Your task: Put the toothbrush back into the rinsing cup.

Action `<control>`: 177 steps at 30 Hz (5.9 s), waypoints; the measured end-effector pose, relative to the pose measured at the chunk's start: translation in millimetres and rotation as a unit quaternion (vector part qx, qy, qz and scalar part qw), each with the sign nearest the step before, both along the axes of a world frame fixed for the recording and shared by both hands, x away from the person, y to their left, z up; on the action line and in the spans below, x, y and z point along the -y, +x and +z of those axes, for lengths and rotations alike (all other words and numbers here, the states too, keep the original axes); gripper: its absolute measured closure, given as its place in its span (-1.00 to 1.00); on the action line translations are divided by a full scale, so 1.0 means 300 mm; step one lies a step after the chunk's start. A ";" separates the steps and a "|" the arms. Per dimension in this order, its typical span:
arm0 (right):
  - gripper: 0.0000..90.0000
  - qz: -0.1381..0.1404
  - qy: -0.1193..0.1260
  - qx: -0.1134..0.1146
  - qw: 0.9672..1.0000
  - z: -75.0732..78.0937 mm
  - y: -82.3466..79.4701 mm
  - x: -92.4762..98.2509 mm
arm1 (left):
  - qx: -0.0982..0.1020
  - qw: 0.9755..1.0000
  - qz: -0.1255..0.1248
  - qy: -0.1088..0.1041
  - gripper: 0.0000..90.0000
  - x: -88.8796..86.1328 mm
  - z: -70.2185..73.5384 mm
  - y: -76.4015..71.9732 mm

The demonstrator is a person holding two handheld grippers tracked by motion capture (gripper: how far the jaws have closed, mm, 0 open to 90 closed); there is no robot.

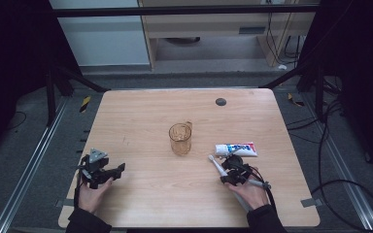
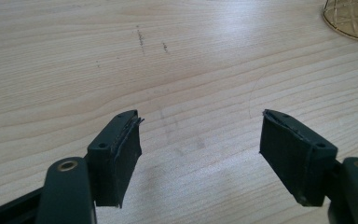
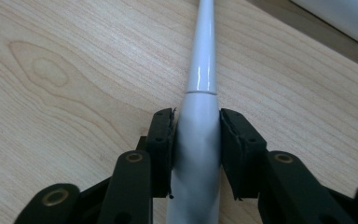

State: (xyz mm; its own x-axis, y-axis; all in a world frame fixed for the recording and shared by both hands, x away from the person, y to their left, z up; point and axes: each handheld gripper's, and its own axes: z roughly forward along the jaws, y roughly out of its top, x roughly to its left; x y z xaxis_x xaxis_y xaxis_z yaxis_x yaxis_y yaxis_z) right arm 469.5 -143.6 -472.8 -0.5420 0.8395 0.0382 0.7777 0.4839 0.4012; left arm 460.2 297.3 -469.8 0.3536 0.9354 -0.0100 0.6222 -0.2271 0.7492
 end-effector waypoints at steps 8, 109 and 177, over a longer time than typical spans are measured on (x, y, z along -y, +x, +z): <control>0.50 -0.004 -0.003 -0.005 1.000 0.002 0.002 -0.005 | 0.000 1.000 0.000 0.000 -0.37 0.000 0.000 0.000; 0.51 -0.137 0.243 0.414 0.867 0.372 0.045 -0.052 | 0.012 1.000 0.001 -0.003 -0.36 0.008 0.004 0.001; 0.51 -0.105 0.238 0.434 0.862 0.308 0.218 -0.480 | 0.014 1.000 0.001 -0.008 -0.35 0.007 0.001 0.005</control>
